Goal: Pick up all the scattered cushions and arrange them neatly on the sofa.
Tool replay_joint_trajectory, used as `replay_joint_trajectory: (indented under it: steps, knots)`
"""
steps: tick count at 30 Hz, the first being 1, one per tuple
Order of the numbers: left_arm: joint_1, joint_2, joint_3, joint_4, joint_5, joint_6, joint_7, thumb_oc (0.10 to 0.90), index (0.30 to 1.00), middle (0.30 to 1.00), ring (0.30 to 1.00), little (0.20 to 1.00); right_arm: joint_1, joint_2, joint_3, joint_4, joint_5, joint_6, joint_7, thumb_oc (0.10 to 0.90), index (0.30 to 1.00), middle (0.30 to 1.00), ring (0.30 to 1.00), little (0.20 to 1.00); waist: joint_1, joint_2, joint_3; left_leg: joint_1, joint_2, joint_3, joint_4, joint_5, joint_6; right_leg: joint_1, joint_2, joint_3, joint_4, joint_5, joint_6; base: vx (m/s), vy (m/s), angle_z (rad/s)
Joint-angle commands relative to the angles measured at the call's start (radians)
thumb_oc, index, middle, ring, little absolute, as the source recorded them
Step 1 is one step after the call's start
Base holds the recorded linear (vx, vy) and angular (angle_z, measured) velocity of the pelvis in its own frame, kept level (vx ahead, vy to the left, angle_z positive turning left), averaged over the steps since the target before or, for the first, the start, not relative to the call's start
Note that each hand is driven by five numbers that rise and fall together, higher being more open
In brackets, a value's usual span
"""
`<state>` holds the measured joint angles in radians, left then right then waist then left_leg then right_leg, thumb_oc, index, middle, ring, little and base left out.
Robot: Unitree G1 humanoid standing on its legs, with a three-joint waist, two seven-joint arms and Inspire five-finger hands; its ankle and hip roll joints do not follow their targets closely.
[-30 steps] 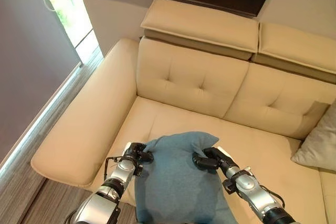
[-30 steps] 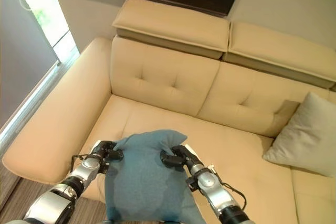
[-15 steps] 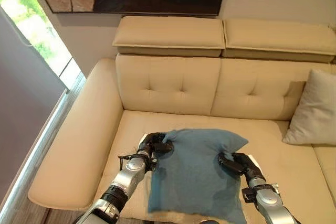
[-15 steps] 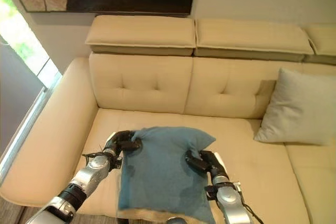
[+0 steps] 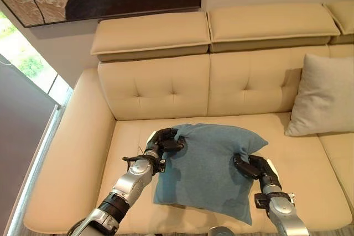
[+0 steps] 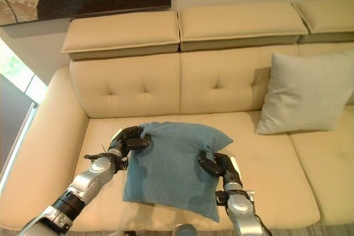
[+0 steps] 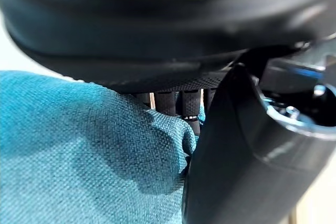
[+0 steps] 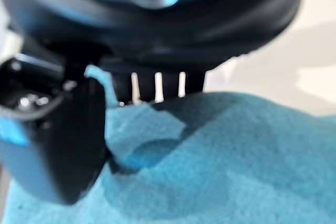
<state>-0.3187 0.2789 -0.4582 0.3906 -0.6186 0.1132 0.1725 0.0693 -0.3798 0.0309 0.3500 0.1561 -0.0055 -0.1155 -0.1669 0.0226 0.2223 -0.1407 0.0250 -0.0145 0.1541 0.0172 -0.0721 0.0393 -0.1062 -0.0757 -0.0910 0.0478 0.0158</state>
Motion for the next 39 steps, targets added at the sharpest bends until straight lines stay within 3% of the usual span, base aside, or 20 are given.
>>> replay_joint_trajectory:
  steps: [1,5,6,8,11,14,16,21,25,30,32,35,38,39]
  knots:
    - [-0.139,-0.047,0.106,-0.084,-0.108,-0.161,-0.033,0.400,0.300,0.300,0.300,0.300,-0.031,-0.046,-0.061,0.001,0.001,-0.028,-0.068,0.400,0.300,0.300,0.300,0.300,0.007,0.017,-0.053,-0.076,0.004,0.018,0.006,-0.036,0.019,0.049,0.043,-0.021,0.116,-0.210,0.047,0.09,0.146,-0.22]
    - [-0.123,-0.081,0.082,-0.081,-0.088,-0.168,-0.022,0.400,0.300,0.300,0.300,0.300,-0.020,-0.004,-0.046,-0.053,-0.021,-0.027,-0.060,0.400,0.300,0.300,0.300,0.300,-0.010,0.023,-0.087,-0.010,-0.021,0.002,-0.097,-0.036,0.046,0.041,0.018,0.013,0.152,-0.216,0.084,0.19,0.325,-0.48]
    - [-0.112,-0.090,0.066,-0.076,-0.070,-0.162,-0.020,0.400,0.300,0.300,0.300,0.300,0.009,0.024,-0.036,-0.101,-0.027,-0.025,-0.038,0.400,0.300,0.300,0.300,0.300,-0.030,0.019,-0.096,0.029,-0.030,0.024,-0.116,-0.051,0.077,0.005,-0.004,0.026,0.263,-0.238,0.102,0.24,0.389,-0.58]
    - [-0.097,-0.085,0.070,-0.090,-0.065,-0.161,-0.022,0.400,0.300,0.300,0.300,0.300,0.013,0.027,-0.027,-0.113,-0.041,-0.023,-0.029,0.400,0.300,0.300,0.300,0.300,-0.032,0.015,-0.087,0.039,-0.031,0.034,-0.116,-0.057,0.087,-0.033,-0.012,0.030,0.329,-0.237,0.107,0.10,0.292,-0.41]
    - [-0.049,-0.067,0.073,-0.106,-0.037,-0.158,-0.039,0.400,0.300,0.300,0.300,0.300,0.032,0.037,-0.009,-0.119,-0.085,-0.021,-0.006,0.400,0.300,0.300,0.300,0.300,-0.028,0.005,-0.051,0.054,-0.032,0.080,-0.120,-0.075,0.120,-0.147,-0.058,-0.005,0.514,-0.166,0.128,0.01,0.235,-0.64]
    - [-0.025,-0.040,0.093,-0.101,-0.024,-0.160,-0.044,0.400,0.300,0.300,0.300,0.300,0.030,0.050,-0.013,-0.107,-0.077,-0.022,-0.015,0.400,0.300,0.300,0.300,0.300,-0.010,0.009,-0.048,0.073,-0.019,0.107,-0.142,-0.092,0.117,-0.150,-0.124,-0.080,0.425,-0.132,0.128,0.05,0.022,-0.17]
    - [-0.012,-0.029,0.096,-0.107,-0.025,-0.163,-0.050,0.400,0.300,0.300,0.300,0.300,0.023,0.048,-0.013,-0.103,-0.072,-0.023,-0.019,0.400,0.300,0.300,0.300,0.300,-0.003,0.012,-0.039,0.070,-0.013,0.101,-0.133,-0.101,0.111,-0.157,-0.146,-0.093,0.344,-0.106,0.133,0.06,-0.044,-0.17]
    - [0.006,-0.002,0.126,-0.143,0.002,-0.179,-0.054,0.400,0.300,0.300,0.300,0.300,0.008,0.035,-0.029,-0.145,-0.089,-0.029,-0.043,0.400,0.300,0.300,0.300,0.300,0.005,-0.005,-0.054,0.062,-0.033,0.091,-0.118,-0.114,0.102,-0.117,-0.142,-0.071,0.191,-0.059,0.163,0.08,-0.072,-0.04]
    - [-0.008,0.010,0.133,-0.170,0.027,-0.195,-0.039,0.400,0.300,0.300,0.300,0.300,-0.065,0.018,-0.031,-0.200,-0.107,-0.045,-0.084,0.400,0.300,0.300,0.300,0.300,0.020,0.001,-0.074,0.050,-0.027,0.083,-0.144,-0.104,0.091,-0.108,-0.126,-0.081,0.130,-0.054,0.163,0.05,-0.101,0.01]
    - [-0.175,0.043,0.099,-0.158,0.123,-0.228,0.034,0.400,0.300,0.300,0.300,0.300,-0.297,-0.012,0.010,-0.172,-0.111,-0.091,-0.200,0.400,0.300,0.300,0.300,0.300,0.046,0.014,-0.054,-0.014,-0.018,0.055,-0.144,-0.082,0.077,-0.121,-0.109,-0.113,0.076,-0.047,0.153,-0.08,-0.076,0.15]
    - [-0.306,0.086,0.097,-0.170,0.154,-0.280,0.109,0.400,0.300,0.300,0.300,0.300,-0.497,-0.048,0.066,-0.162,-0.155,-0.109,-0.303,0.400,0.300,0.300,0.300,0.300,0.068,0.015,-0.029,-0.070,-0.011,0.047,-0.157,-0.054,0.066,-0.159,-0.097,-0.117,0.052,-0.031,0.146,-0.16,-0.060,0.17]
    - [-0.407,0.138,0.100,-0.156,0.186,-0.318,0.156,0.400,0.300,0.300,0.300,0.300,-0.631,-0.116,0.098,-0.167,-0.238,-0.116,-0.373,0.400,0.300,0.300,0.300,0.300,0.084,0.012,-0.012,-0.111,-0.007,0.041,-0.167,-0.030,0.057,-0.196,-0.090,-0.121,0.044,-0.023,0.143,-0.12,-0.040,0.03]
    - [-0.540,0.208,0.101,-0.129,0.248,-0.336,0.224,0.400,0.300,0.300,0.300,0.300,-0.774,-0.193,0.121,-0.161,-0.277,-0.110,-0.430,0.400,0.300,0.300,0.300,0.300,0.099,0.008,0.000,-0.152,-0.001,0.035,-0.181,-0.005,0.046,-0.236,-0.081,-0.125,0.037,-0.015,0.136,-0.07,-0.055,0.09]
    - [-0.652,0.301,0.083,-0.082,0.387,-0.322,0.265,0.400,0.300,0.300,0.300,0.300,-0.865,-0.245,0.148,-0.133,-0.287,-0.118,-0.453,0.400,0.300,0.300,0.300,0.300,0.106,0.003,0.008,-0.168,0.004,0.033,-0.186,0.001,0.036,-0.253,-0.075,-0.125,0.037,-0.016,0.134,-0.08,-0.061,0.14]
